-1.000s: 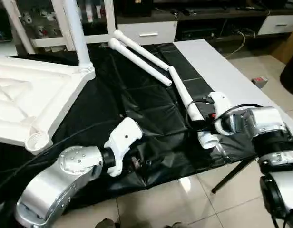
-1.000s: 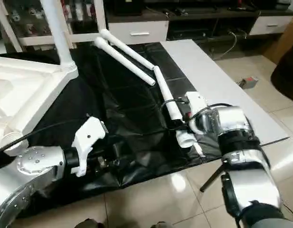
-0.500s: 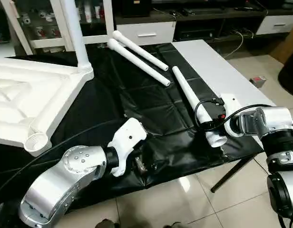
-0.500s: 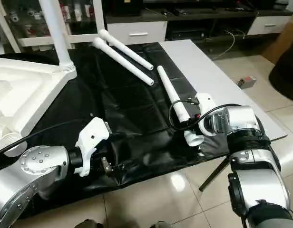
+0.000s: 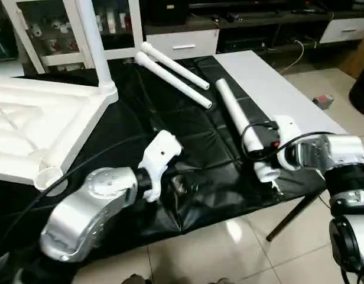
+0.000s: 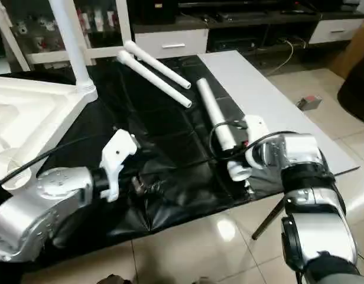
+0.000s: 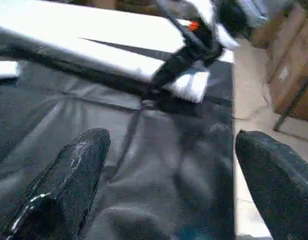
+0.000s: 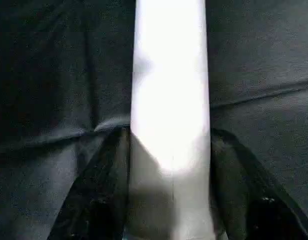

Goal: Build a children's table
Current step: Pick table leg

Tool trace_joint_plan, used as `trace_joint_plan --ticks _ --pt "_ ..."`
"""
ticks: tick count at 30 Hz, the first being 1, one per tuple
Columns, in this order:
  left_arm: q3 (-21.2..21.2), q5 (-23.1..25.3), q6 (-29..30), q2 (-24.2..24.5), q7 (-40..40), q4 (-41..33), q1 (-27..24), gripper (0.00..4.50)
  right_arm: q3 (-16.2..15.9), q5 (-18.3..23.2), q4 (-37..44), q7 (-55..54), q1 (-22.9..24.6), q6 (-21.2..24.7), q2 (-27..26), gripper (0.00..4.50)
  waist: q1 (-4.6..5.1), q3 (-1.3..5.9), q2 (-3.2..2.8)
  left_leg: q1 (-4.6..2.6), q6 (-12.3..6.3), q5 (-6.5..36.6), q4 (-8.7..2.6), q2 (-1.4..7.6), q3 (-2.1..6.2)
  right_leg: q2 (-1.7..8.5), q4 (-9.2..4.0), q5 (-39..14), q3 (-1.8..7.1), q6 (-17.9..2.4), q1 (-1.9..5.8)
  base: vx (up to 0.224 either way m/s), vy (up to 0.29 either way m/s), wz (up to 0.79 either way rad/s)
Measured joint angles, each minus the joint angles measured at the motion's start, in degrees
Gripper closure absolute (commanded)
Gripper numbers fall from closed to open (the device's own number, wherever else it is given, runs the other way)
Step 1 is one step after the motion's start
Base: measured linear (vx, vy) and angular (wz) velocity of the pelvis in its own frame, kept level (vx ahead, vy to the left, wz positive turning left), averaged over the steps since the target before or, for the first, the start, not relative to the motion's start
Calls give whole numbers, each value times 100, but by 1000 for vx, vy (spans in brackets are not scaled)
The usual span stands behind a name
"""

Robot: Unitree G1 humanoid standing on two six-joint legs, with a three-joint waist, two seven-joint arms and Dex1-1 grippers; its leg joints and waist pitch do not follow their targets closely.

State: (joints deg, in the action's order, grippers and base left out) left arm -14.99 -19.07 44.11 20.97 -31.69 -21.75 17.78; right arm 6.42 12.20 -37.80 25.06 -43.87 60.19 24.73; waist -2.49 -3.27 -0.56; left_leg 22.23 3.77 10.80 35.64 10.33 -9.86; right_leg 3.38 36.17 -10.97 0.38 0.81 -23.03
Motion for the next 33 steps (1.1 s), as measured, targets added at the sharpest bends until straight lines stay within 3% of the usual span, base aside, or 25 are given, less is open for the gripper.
trace_joint_plan --ticks 1,4,5,7,9,13,18,19,21,25,33 --pt "106 41 -121 -173 179 143 87 0 259 24 408 -244 266 -23 -15 259 -40 -4 -11 3 0 0 1 -1 -1 1 -2 0 0 0 0 0 0 0" --pt "420 117 -397 -419 535 334 247 0 611 48 1082 -591 612 -76 -49 259 -56 -3 -62 3 -1 0 0 -2 -3 1 -4 2 4 1 -2 0 0 0" --pt "628 107 -451 -615 708 430 319 0 709 47 1456 -655 812 -216 -64 260 -63 -9 -74 4 -1 0 -1 -2 -3 1 -6 3 4 2 -3 0 0 0" --pt "1101 -15 -479 -1109 1192 681 516 0 722 50 2471 -605 1233 -800 -120 260 -63 -17 -164 9 -2 1 2 -1 -3 0 -9 4 5 4 -4 0 0 0" --pt "1475 -169 -440 -1368 1533 920 729 0 705 188 3262 -421 1379 -1197 -302 261 0 -7 -239 3 -3 1 -1 -3 -6 0 -5 6 14 9 -7 0 0 0" --pt "1789 -779 -410 -1828 1589 1350 1389 0 806 1022 4727 -72 1476 -1407 -916 261 7 -1 -213 -6 -1 0 -20 8 13 -13 -1 2 -12 15 -8 0 0 0" --pt "2102 -1282 -320 -2148 1488 1655 1911 0 906 1743 5043 43 1633 -1373 -1466 262 -20 2 -211 15 -18 -11 -11 -2 8 1 -16 2 -11 15 -9 0 0 0" --pt "2251 -1466 -273 -2217 1449 1723 2075 0 908 1925 5056 136 1677 -1294 -1506 262 -32 -2 -239 24 -23 -10 -5 -4 9 3 -28 4 -10 12 -10 0 0 0" --pt "2434 -1786 -160 -2300 1424 1777 2294 0 864 2116 5086 343 1769 -1179 -1493 262 -47 5 -268 34 -31 -6 -6 -19 10 12 -36 6 -4 9 -9 0 0 0" --pt "2650 -2469 355 -2320 1263 1868 2485 0 660 2248 5284 745 2005 -899 -1198 262 -88 7 -265 39 -41 -2 -7 -20 11 12 -40 5 -5 10 -11 0 0 0" --pt "2800 -2765 1222 -2009 1328 2216 2719 0 550 2699 5498 1204 2070 -664 -797 262 -87 1 -249 33 -43 -9 -6 -16 13 10 -34 4 -7 12 -10 0 0 0"
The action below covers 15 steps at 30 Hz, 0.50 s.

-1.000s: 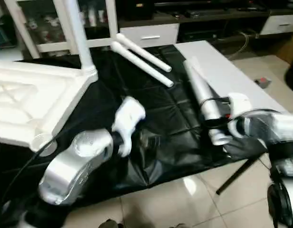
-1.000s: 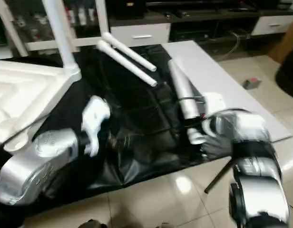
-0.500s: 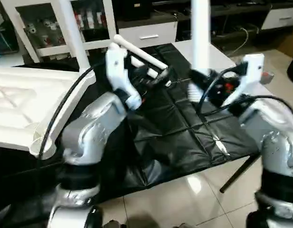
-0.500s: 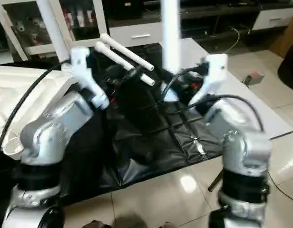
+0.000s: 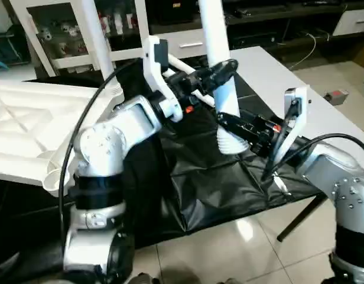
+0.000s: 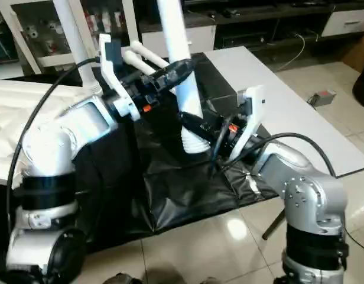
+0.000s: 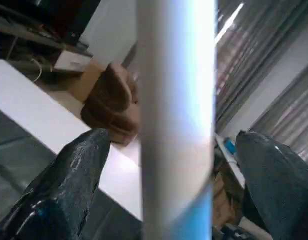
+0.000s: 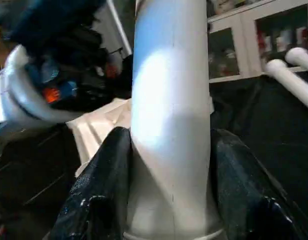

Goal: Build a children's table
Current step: Pick table leg

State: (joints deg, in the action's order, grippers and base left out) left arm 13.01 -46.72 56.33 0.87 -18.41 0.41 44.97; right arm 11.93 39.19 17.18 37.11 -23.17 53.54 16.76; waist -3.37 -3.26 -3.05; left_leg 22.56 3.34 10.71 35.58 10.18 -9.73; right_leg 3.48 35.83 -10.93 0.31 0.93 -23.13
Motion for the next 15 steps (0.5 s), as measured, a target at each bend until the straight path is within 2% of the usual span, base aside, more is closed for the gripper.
trace_joint_plan --ticks 9,12,14,15 --pt "362 -346 143 96 127 316 143 0 -141 182 -6 265 -1 95 218 262 -43 1 -4 11 -2 1 -1 -1 5 2 -8 0 -8 0 -1 0 0 0" --pt "558 -525 206 117 152 337 269 36 -176 325 -12 413 -4 127 282 262 -73 -1 1 14 -1 1 -1 0 7 2 -8 0 -13 0 -2 0 0 0" --pt "608 -635 241 128 172 337 300 36 -201 360 -48 489 -8 143 351 262 -97 -1 2 14 -1 1 -1 0 7 2 -8 0 -13 1 -2 0 0 0" --pt "623 -658 252 138 174 341 300 56 -221 365 -60 516 -9 143 378 262 -107 -1 2 14 -1 0 -1 0 7 2 -7 0 -13 1 -2 0 0 0"
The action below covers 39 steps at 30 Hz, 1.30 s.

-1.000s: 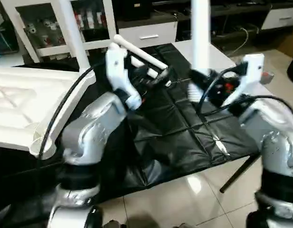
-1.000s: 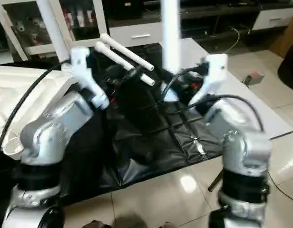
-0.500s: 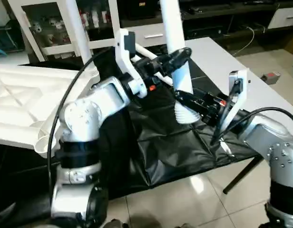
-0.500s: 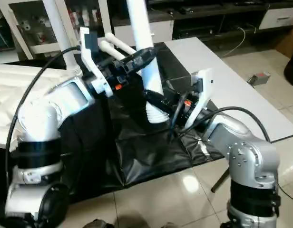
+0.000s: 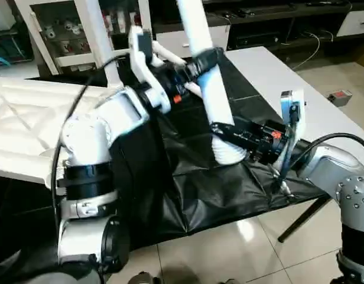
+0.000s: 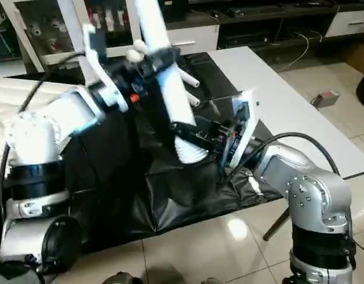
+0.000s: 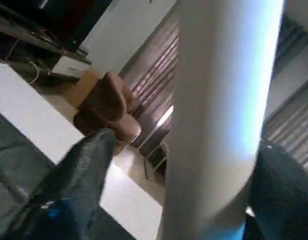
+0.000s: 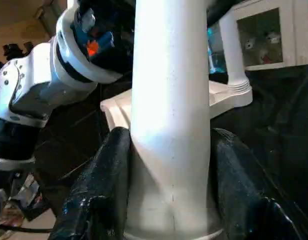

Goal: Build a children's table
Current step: Pick table leg

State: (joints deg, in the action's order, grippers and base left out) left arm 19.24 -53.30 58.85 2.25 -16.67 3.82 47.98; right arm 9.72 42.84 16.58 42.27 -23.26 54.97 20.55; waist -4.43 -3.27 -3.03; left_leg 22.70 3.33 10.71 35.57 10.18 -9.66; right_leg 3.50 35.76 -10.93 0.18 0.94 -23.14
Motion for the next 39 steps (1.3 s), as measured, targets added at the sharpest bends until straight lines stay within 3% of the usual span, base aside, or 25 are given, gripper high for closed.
trace_joint_plan --ticks 5,7,17,18,21,24,25,26,30,31,33,39 --pt "9 -88 85 150 -49 23 -5 88 -86 7 -120 93 -5 0 57 262 -65 0 0 0 0 0 0 0 0 1 0 0 0 1 0 0 0 0" --pt "-3 -85 90 234 -117 23 -6 118 -127 10 -134 164 -12 0 102 262 -70 0 0 1 0 0 0 0 0 1 -1 -1 -1 1 0 0 0 0" --pt "-93 -102 91 368 -288 113 21 181 -205 10 -312 216 -110 -14 251 262 -74 0 0 7 0 0 0 0 2 3 -2 -1 -8 1 -1 0 0 0" --pt "-125 -74 67 404 -289 115 23 207 -219 7 -325 220 -110 -25 260 262 -73 0 0 7 0 0 0 1 3 3 -2 -1 -9 1 -1 0 0 0" --pt "-379 181 -122 509 -346 101 65 209 -243 -39 -405 214 -113 -54 289 262 -74 0 0 12 0 -1 0 2 6 4 -4 -1 -14 2 -2 0 0 0" --pt "-417 296 -172 513 -316 101 122 242 -289 -104 -474 208 -156 -169 304 262 -71 0 0 17 1 -1 0 2 8 5 -4 -1 -21 2 -3 0 0 0" --pt "-410 298 -178 513 -306 101 151 247 -324 -168 -489 207 -176 -261 307 206 -71 0 0 17 1 -1 0 3 8 6 -4 -1 -23 1 -3 0 0 0" --pt "-399 297 -182 514 -299 101 173 251 -357 -220 -521 209 -197 -347 306 192 -70 0 0 18 1 -1 0 4 9 6 -4 -1 -25 1 -3 0 0 0" --pt "-391 324 -206 550 -233 117 216 260 -417 -322 -618 200 -343 -528 282 180 -70 1 -1 23 2 -3 1 9 10 7 -3 -1 -39 1 -4 0 0 0" --pt "-394 354 -266 566 -233 135 216 264 -433 -337 -651 199 -398 -562 282 152 -71 1 -1 24 0 -5 1 11 10 7 -4 -1 -43 1 -4 0 0 0" --pt "-432 467 -380 620 -230 158 216 265 -507 -433 -705 197 -474 -590 286 146 -71 1 -1 27 -4 -9 1 13 10 9 -3 -1 -49 1 -3 0 0 0" --pt "-1012 1201 -757 891 -292 158 222 267 -1026 -950 -1045 1 -1060 -494 571 122 -74 0 0 33 -5 -25 1 17 10 21 0 -1 -71 1 -1 0 0 0"
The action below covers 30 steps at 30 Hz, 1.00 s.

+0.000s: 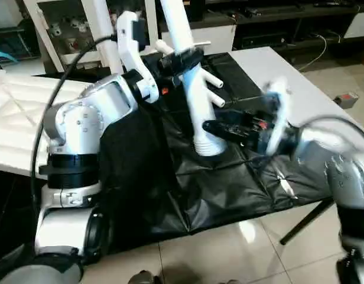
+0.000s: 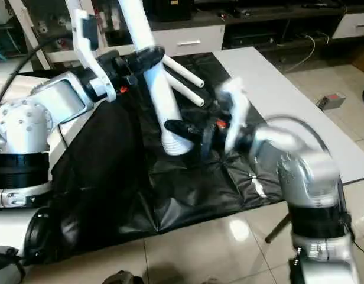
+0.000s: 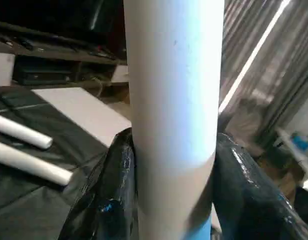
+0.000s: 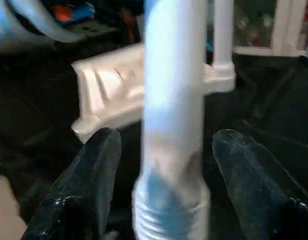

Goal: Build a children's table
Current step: Pick table leg

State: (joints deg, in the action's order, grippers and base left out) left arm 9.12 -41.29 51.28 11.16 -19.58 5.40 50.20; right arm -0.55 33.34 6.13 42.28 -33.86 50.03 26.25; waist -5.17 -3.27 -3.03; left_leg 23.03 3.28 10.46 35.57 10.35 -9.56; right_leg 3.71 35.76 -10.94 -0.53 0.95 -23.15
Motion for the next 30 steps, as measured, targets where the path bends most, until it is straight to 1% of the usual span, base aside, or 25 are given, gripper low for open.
trace_joint_plan --ticks 3,5,9,14,18,23,30 --pt "-129 136 -98 2 -7 -10 4 268 -141 -53 -56 -57 -75 139 -2 122 -3 -6 15 4 -4 -4 -1 3 -9 10 2 0 -10 0 1 0 0 0" --pt "-352 375 -281 99 -46 -19 5 268 -299 -205 -253 -201 -291 328 -38 122 12 -11 24 9 -9 -10 0 2 -9 14 4 1 -12 -1 -3 0 0 0" --pt "-541 511 -401 85 -153 -51 5 268 -415 -412 -504 -490 -656 505 -137 122 21 -12 27 8 -6 -13 0 -1 -15 24 11 0 -15 -1 -3 0 0 0" --pt "-669 624 -502 126 -288 -74 5 268 -491 -485 -710 -608 -678 562 -302 122 6 -12 31 9 -8 -15 -1 -2 -18 30 13 0 -20 -1 -3 0 0 0" --pt "-717 636 -510 155 -400 -107 2 268 -524 -483 -737 -570 -682 573 -312 122 6 -13 32 11 -13 -17 -1 -11 -26 47 14 0 -21 -1 -2 0 0 0" --pt "-880 669 -546 195 -639 -223 1 268 -666 -485 -754 -457 -684 605 -336 122 9 -13 32 10 -16 -20 0 -15 -29 54 19 0 -22 -1 -2 0 0 0" --pt "-1014 671 -546 206 -841 -334 -12 268 -675 -503 -887 -436 -691 580 -384 122 10 -13 32 10 -18 -24 0 -16 -29 57 24 1 -23 -1 -2 0 0 0"
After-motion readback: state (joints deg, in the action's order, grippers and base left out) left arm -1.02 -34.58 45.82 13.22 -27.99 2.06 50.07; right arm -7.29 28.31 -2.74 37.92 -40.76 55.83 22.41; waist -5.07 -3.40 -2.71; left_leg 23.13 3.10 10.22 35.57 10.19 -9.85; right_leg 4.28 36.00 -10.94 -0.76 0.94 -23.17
